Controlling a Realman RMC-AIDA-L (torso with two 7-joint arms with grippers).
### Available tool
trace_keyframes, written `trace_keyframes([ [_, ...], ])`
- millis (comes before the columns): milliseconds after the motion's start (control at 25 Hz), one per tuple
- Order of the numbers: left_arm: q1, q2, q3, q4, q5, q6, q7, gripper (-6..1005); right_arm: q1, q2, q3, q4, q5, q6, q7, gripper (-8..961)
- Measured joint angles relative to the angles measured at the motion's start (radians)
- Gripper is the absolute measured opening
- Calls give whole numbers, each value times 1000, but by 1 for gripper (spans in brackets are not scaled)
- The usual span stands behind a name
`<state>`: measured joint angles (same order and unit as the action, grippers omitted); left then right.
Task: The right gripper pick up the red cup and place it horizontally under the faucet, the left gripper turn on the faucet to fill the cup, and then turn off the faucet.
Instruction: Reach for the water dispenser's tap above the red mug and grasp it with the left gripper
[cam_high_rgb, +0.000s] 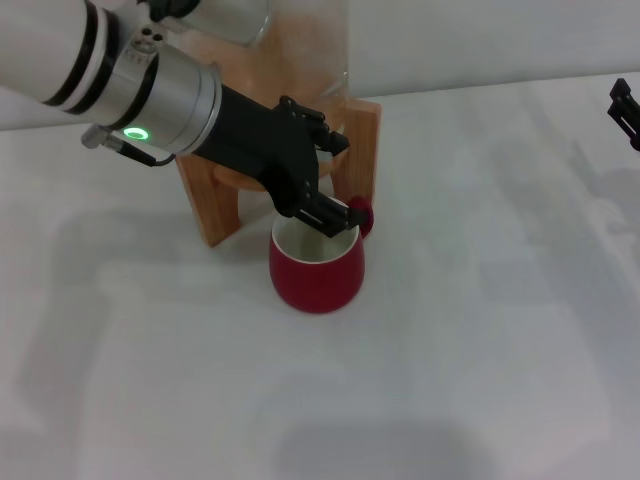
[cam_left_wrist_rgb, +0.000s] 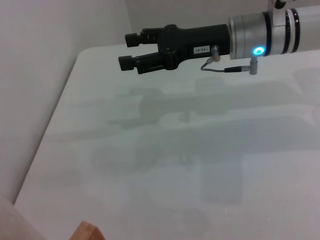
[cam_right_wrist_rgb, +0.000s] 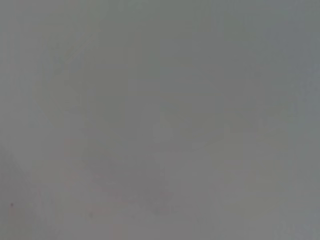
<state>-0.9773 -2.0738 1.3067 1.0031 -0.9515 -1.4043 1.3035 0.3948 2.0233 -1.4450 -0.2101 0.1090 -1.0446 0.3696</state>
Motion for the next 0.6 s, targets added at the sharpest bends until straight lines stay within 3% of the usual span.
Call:
trace_keyframes([
  [600,3,0,-14,12,0,-53,-20,838,-1,0,0,0,0,0,0,843],
])
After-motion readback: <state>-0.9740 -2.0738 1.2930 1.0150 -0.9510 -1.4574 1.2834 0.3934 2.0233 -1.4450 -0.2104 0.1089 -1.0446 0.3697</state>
